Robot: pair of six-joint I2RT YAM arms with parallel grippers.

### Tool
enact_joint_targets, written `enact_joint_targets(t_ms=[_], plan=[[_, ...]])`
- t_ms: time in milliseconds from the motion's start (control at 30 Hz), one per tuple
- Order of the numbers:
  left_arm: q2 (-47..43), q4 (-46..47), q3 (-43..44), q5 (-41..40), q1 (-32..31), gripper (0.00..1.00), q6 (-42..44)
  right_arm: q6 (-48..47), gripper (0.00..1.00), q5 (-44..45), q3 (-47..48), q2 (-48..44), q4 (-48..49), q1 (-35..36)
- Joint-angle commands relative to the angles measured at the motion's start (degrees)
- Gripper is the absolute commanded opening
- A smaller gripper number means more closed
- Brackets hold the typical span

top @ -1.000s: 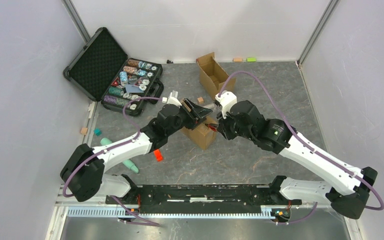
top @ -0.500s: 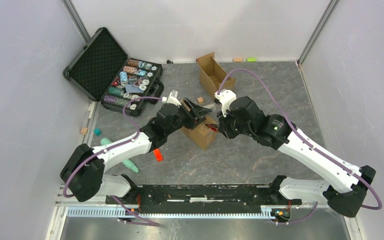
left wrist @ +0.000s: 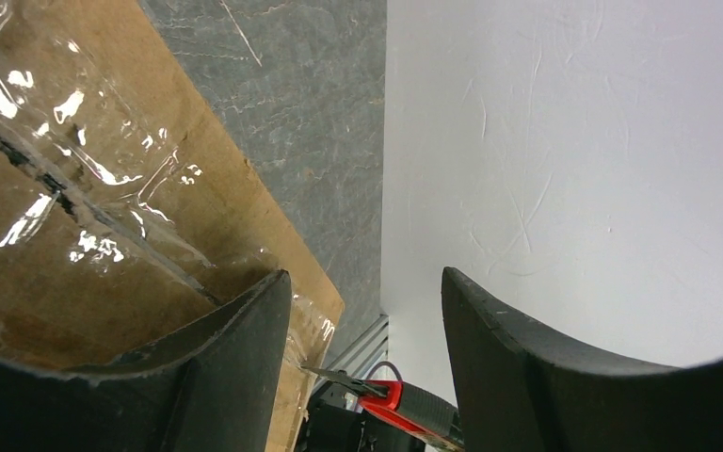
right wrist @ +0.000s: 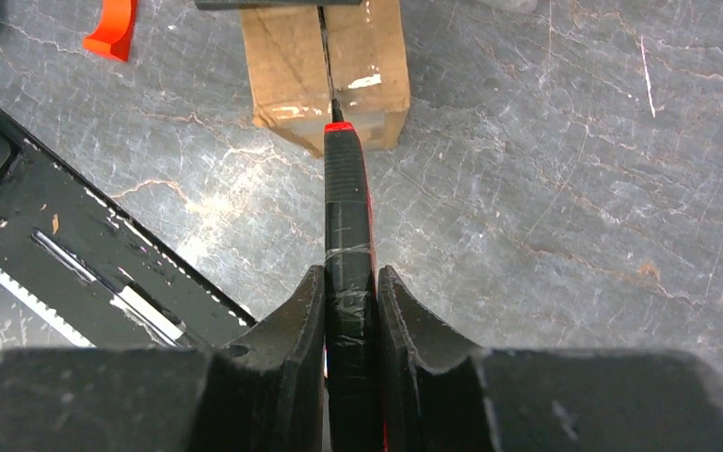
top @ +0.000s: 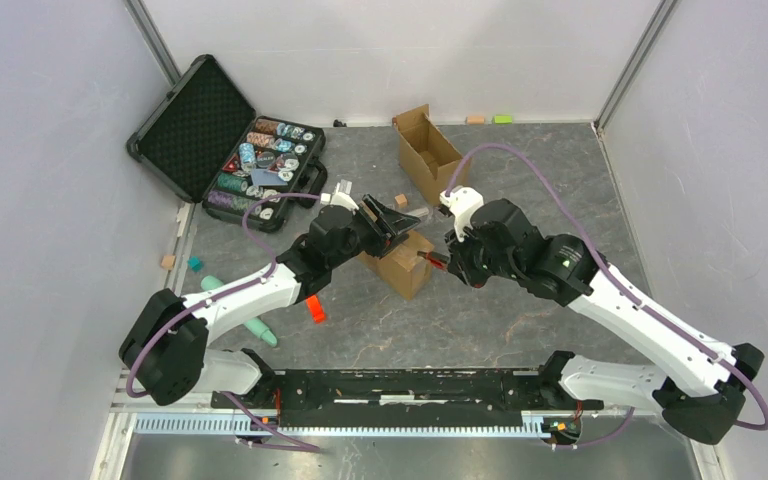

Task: Unpack the express box

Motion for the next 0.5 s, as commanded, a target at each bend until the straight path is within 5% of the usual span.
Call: enact_joint_targets(t_ms=[0,467], plan=[[3.48,-14.79,-3.78,-5.38,2.60,0.68,7.43,-0.59,0.00,3.86,-2.13,-2.75,-7.20,-1.39],[-0.54,-17.50,5.89,1.81,2.56,0.76,17.81,0.32,0.00,4.94,-0.80,-7.45,-6.11,-2.80]])
